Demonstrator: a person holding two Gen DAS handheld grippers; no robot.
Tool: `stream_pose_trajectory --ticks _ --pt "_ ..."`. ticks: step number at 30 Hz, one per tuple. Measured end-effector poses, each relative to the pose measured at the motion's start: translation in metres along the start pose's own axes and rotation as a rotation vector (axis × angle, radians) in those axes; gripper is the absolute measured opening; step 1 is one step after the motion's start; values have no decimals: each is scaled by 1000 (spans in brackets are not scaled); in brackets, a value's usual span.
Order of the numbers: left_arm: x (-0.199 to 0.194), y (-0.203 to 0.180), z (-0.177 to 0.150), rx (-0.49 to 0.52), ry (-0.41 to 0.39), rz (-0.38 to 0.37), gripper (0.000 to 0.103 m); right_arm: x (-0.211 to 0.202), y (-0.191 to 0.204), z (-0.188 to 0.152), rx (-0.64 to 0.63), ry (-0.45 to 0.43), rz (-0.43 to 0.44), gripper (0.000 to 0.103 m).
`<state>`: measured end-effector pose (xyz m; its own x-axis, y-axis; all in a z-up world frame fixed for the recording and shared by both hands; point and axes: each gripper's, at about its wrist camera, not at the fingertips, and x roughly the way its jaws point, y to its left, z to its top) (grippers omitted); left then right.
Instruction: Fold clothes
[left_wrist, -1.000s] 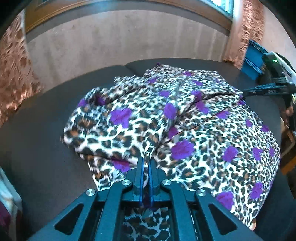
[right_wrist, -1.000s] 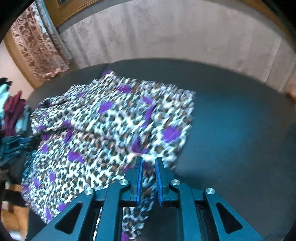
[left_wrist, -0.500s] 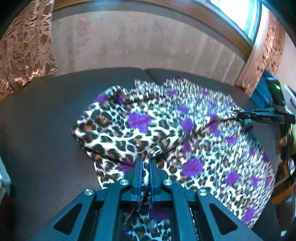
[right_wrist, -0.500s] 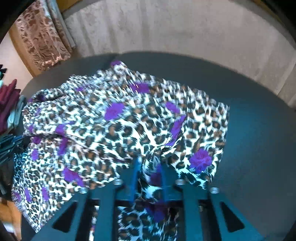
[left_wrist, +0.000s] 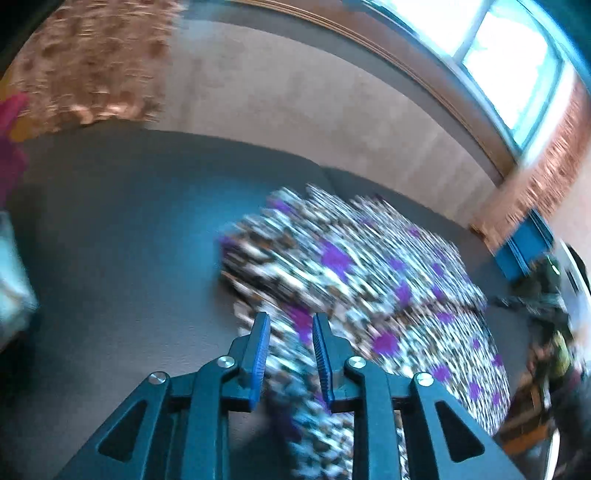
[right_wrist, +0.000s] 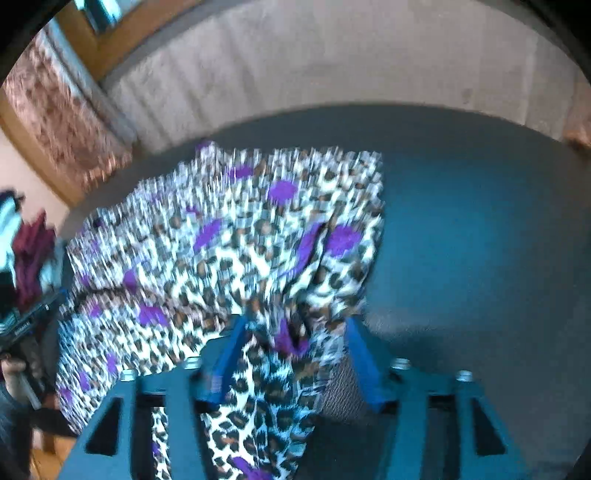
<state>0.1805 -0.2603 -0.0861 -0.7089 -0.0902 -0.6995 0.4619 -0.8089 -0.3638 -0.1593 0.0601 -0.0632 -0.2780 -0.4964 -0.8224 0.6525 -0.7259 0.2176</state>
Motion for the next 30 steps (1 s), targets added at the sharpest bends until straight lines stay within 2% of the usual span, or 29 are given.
stream_pose_trajectory --ticks 3,5,7,9,11,12,15,20,21,22,23,24,26,30 --pt "7 6 19 -19 -2 40 24 -14 2 11 9 -68 20 64" --pt "17 7 33 -31 -2 61 25 -14 10 17 -14 -81 47 65" --pt "24 5 51 -53 -1 42 27 -3 26 24 -52 -69 68 67" --pt "32 -6 69 -15 6 58 31 10 46 29 -100 -53 73 68" --pt "43 -23 86 83 36 103 34 26 61 33 -130 -38 77 68" --pt "51 -31 93 135 70 124 39 35 67 35 -141 -30 81 69" --pt "83 -49 107 273 209 176 39 61 74 35 -139 -17 82 70" --pt "122 -62 108 388 384 225 39 72 72 26 -138 -82 133 87" --pt "128 -62 105 399 412 232 38 71 72 25 -143 -87 137 88" --pt "133 -63 103 407 430 242 32 71 73 25 -149 -90 142 92" --pt "138 -63 103 413 430 270 10 71 75 25 -158 -88 145 95" --pt "141 -60 106 407 416 304 4 71 76 25 -167 -88 144 96" --pt "146 -50 116 357 379 346 3 71 79 25 -185 -85 141 101" --pt "164 -14 137 155 339 379 3 73 84 24 -212 -83 113 103"
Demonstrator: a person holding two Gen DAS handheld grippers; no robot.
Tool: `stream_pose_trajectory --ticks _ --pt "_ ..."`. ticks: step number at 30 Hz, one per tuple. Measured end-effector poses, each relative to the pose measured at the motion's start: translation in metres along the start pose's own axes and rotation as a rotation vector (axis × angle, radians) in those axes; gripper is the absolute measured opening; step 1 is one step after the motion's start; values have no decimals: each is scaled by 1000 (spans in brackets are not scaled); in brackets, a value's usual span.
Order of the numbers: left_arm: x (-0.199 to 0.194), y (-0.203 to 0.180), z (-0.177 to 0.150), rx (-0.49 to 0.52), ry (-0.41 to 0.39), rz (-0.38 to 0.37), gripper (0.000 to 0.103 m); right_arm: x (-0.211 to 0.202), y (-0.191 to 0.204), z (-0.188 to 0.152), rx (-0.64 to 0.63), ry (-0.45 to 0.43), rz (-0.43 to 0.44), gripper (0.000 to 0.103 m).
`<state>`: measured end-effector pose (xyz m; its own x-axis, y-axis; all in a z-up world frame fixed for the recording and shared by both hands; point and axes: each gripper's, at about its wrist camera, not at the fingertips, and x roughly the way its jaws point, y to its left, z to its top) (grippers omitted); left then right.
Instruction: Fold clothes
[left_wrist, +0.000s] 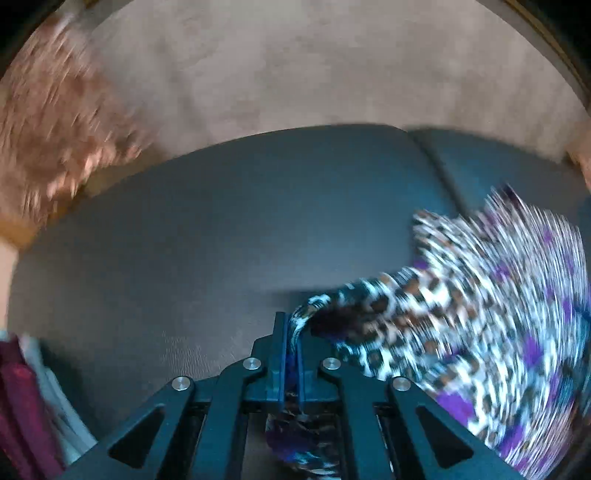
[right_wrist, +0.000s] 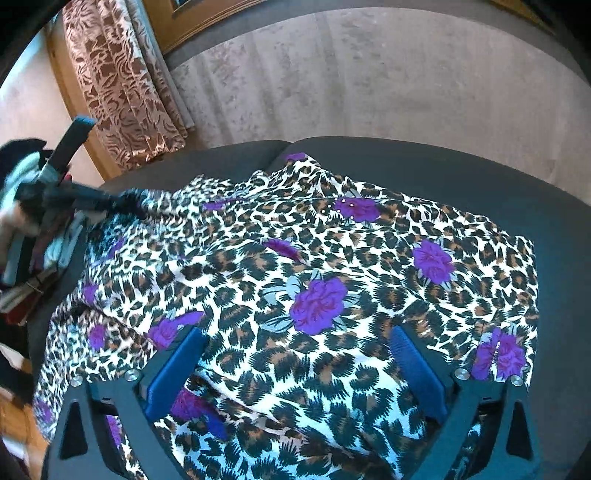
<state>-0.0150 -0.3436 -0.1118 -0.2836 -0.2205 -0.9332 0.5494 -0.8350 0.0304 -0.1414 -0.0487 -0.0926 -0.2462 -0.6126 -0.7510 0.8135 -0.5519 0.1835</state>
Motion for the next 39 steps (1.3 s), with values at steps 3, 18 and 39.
stream_pose_trajectory --ticks 3,18,39 --pt "6 21 7 -134 -22 -80 6 1 2 -1 -13 2 -32 103" --pt "-63 37 -109 -195 -261 -166 20 0 -1 0 9 -4 -73 103" --pt "-91 12 -332 -178 -208 -460 42 -65 5 8 35 -81 -78 103"
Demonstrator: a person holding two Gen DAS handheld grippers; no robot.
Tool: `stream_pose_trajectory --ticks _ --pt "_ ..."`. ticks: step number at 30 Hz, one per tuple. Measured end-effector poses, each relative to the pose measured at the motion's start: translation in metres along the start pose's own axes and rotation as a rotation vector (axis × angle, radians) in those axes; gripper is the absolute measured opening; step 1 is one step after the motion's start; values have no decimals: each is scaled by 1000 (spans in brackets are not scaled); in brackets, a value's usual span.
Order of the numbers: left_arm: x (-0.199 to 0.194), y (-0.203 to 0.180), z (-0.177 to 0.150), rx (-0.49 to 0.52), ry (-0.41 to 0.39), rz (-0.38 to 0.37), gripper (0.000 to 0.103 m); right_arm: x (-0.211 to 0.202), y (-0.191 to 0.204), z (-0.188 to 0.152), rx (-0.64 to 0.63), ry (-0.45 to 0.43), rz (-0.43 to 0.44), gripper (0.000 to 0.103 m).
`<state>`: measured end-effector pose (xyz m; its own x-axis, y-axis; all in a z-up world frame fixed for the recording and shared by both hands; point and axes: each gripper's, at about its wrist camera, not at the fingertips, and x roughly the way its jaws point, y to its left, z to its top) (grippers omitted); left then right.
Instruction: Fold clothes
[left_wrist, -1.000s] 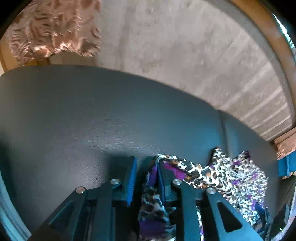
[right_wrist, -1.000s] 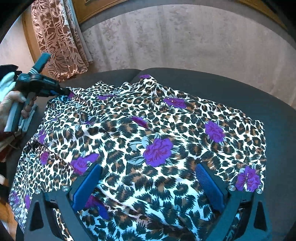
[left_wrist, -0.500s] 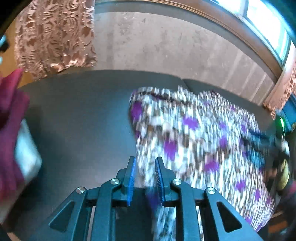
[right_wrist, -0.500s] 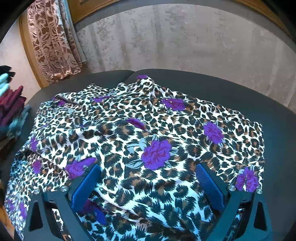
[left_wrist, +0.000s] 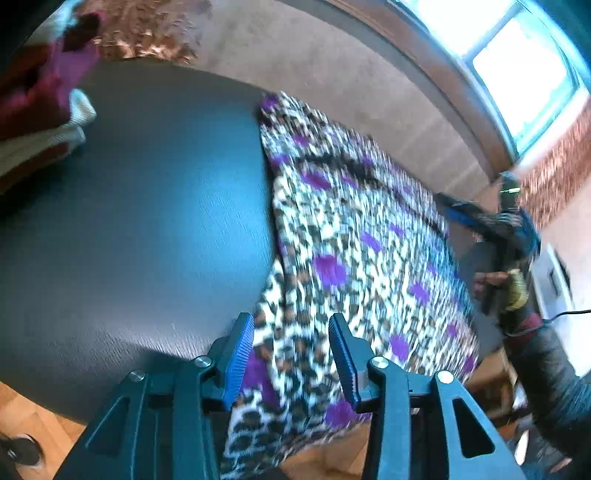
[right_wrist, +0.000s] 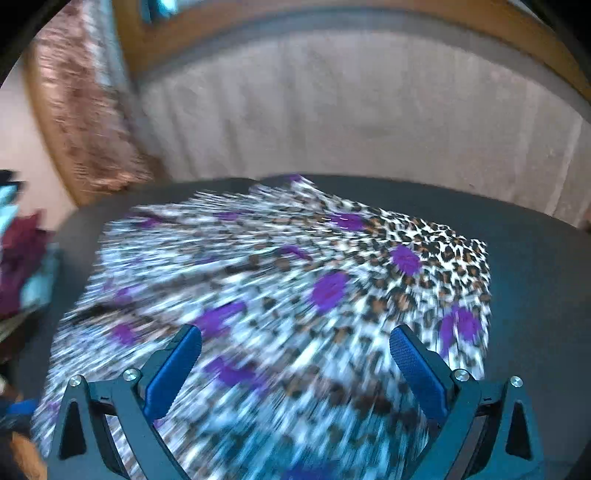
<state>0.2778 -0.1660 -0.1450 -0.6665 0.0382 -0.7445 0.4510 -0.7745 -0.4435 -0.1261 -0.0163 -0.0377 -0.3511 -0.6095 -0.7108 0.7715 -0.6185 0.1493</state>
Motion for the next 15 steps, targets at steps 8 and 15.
stream_pose_trajectory --ticks 8,15 --pt "-2 -17 -15 116 62 99 5 -62 19 -130 -129 158 62 103" --pt "-8 -25 -45 151 199 186 4 -97 9 -177 -212 147 10 103"
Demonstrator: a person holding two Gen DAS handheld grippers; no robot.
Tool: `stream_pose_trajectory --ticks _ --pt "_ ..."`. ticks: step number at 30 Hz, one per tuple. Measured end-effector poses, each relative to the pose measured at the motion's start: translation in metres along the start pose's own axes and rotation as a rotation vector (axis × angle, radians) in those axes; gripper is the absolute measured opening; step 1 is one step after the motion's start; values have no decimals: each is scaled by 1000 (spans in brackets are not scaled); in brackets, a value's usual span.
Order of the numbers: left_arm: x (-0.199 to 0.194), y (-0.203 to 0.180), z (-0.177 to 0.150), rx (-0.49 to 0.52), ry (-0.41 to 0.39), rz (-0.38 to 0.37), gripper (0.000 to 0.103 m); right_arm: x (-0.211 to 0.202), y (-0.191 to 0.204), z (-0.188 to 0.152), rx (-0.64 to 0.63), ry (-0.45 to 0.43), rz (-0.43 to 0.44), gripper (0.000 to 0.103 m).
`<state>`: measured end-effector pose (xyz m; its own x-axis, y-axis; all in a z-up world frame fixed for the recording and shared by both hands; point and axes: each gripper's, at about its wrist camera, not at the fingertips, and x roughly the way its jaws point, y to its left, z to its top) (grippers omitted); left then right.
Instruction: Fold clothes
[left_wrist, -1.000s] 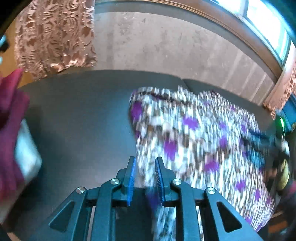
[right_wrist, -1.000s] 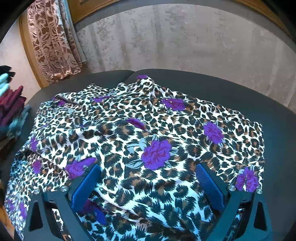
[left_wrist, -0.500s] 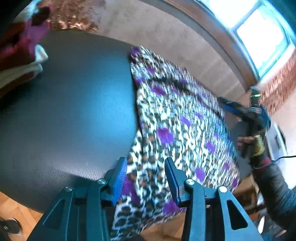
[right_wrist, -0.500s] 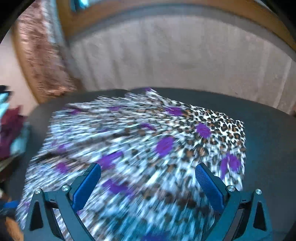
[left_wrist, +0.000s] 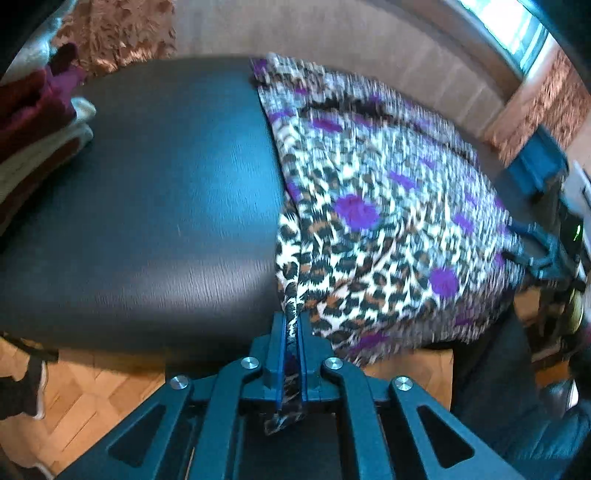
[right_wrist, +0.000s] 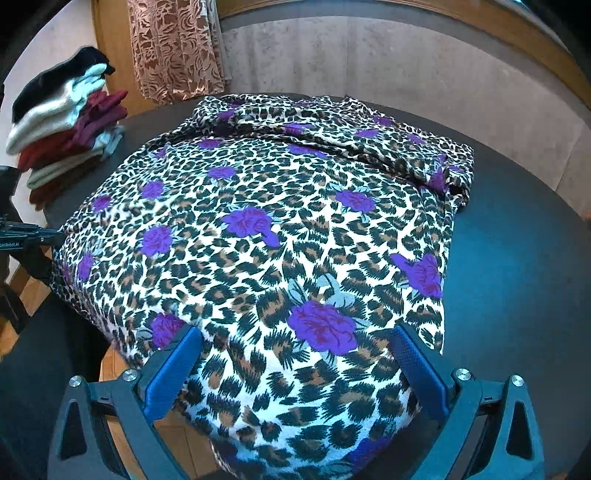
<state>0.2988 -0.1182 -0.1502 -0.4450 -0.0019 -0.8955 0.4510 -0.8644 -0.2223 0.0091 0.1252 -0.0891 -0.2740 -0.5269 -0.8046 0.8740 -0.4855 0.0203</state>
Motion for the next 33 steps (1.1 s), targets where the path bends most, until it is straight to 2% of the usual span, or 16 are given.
stream_pose_trajectory --ticks 2,3,5,6,9,12,16,19,21,23,25,27,29,30,32,33 --pt "0 -2 -8 16 48 2 4 -1 -1 0 -20 11 5 103" --pt "-6 -2 -8 13 32 -17 4 -1 -3 3 -18 26 13 103" --pt "-26 2 1 -23 -40 -115 6 -2 -11 10 7 53 33 103" --pt "-34 2 10 -25 -86 -131 7 -4 -15 15 36 62 47 103" --pt "-49 -5 52 28 -232 -64 17 -15 -25 40 112 -11 92 103" --pt "-40 -15 100 134 -279 46 18 -14 -30 66 163 -84 119 103" --pt "-18 -23 147 227 -314 128 23 4 -49 118 254 -140 149 103" --pt "7 -25 168 248 -298 130 23 29 -64 154 266 -129 103 100" --pt "20 -27 178 258 -296 120 27 45 -76 172 257 -101 40 96" --pt "33 -28 184 267 -283 119 27 63 -86 188 242 -64 -36 87" --pt "44 -28 185 282 -260 109 27 82 -95 194 211 7 -148 83" --pt "54 -29 186 308 -233 98 24 98 -105 193 225 63 -168 79" --pt "60 -37 178 377 -224 115 5 109 -108 187 213 93 -184 46" --pt "60 -40 175 404 -221 126 2 108 -104 186 188 82 -190 44" --pt "57 -43 168 437 -209 143 1 104 -95 186 136 73 -206 13" --pt "55 -43 164 442 -202 148 1 98 -93 187 125 62 -217 11"
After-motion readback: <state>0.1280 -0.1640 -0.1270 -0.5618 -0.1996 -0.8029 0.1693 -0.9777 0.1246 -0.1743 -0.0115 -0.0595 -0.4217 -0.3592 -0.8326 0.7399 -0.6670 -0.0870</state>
